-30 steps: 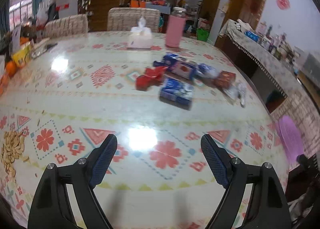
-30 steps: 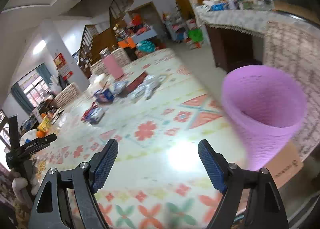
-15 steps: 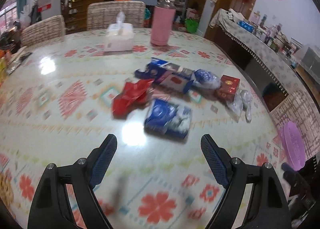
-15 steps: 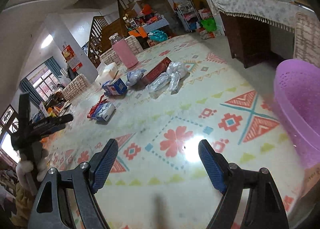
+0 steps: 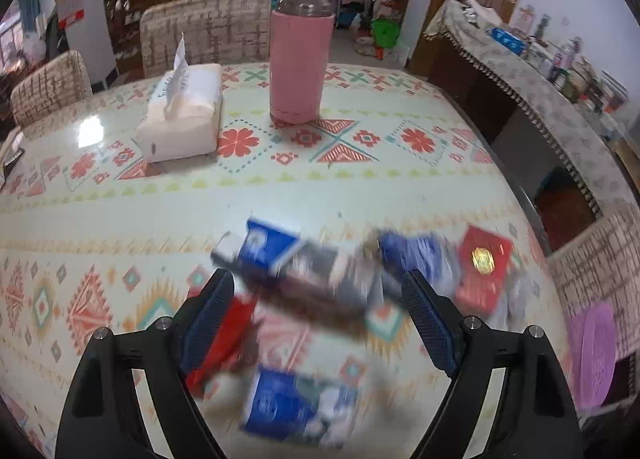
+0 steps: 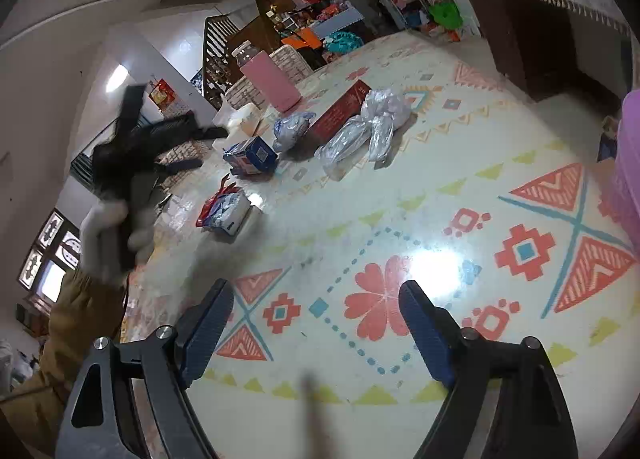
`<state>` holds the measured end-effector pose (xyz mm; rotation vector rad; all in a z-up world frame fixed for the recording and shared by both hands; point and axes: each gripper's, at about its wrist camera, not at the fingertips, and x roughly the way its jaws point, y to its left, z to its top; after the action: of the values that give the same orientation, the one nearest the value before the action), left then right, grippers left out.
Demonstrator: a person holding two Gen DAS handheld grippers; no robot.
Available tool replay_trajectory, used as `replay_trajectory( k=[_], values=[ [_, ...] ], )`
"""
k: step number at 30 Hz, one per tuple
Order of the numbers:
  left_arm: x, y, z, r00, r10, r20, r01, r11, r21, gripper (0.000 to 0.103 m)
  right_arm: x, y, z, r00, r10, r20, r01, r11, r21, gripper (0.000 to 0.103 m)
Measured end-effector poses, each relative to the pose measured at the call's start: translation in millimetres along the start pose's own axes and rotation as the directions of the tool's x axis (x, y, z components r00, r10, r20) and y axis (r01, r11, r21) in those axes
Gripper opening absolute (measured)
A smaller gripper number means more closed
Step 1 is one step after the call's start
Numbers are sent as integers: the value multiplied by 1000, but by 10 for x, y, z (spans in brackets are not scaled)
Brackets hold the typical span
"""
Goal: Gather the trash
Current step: 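Move both tools back toward the remaining trash on the table, then grasp the blue-and-white milk carton with the left gripper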
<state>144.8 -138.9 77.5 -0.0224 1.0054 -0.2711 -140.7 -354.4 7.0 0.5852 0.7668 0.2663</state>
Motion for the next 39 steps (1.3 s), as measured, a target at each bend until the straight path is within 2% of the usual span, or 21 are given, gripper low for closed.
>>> replay_trajectory(
  k=[3,5,9,10,13,15,17,19,21,23,27,29,32,37,39],
  values=[
    [211,-10,197,1000,7,-26,-8,999,-34,85,24,-16,-5,1000,17,-23,-16,1000,13,89],
    [338,-53,286,998,34,-46,-35,999,-23,85,31,-16,-10,999,20,-30,-19,1000,13,89],
    [469,-185,268,986,113,-122,-103,991,85,85,19,-7,-22,1000,10,-27,-10,1000,9,89],
    [413,-210,199,984,76,-163,-57,992,114,85,13,-9,-23,1000,2,-23,-2,1000,11,89],
    [98,-194,-23,977,-29,-212,60,988,144,85,-8,-34,-23,1000,-1,-13,1,1000,24,89],
    [-111,-165,-143,981,-42,-188,73,985,159,85,-24,-52,-23,1000,-5,-4,5,999,32,89],
    [-267,-113,-239,989,-18,-149,43,986,162,85,-32,-56,-24,1000,-4,0,4,999,33,90],
    [-284,-55,-303,992,9,-125,10,988,152,85,-35,-51,-22,1000,-8,2,8,1000,30,90],
    [-203,-35,-313,990,7,-139,15,988,152,85,-41,-36,-26,1000,-19,4,19,1000,24,90],
    [-84,-12,-328,985,0,-173,20,993,115,85,-58,-26,-35,999,-33,14,33,999,19,90],
    [144,6,-329,964,-135,-230,126,991,-53,85,-88,-12,-44,998,-48,34,48,999,12,90],
    [221,3,-308,960,-169,-224,143,982,-126,85,-86,-3,-46,998,-53,35,53,999,8,91],
    [369,15,-239,962,-173,-213,127,968,-215,85,-91,17,-59,998,-60,35,60,998,-2,91],
    [610,81,-174,957,-179,-229,87,929,-360,84,-103,56,-73,997,-64,44,65,998,-20,91],
    [620,114,-150,959,-193,-207,94,908,-408,84,-104,58,-74,997,-62,43,63,998,-20,91]
  ],
)
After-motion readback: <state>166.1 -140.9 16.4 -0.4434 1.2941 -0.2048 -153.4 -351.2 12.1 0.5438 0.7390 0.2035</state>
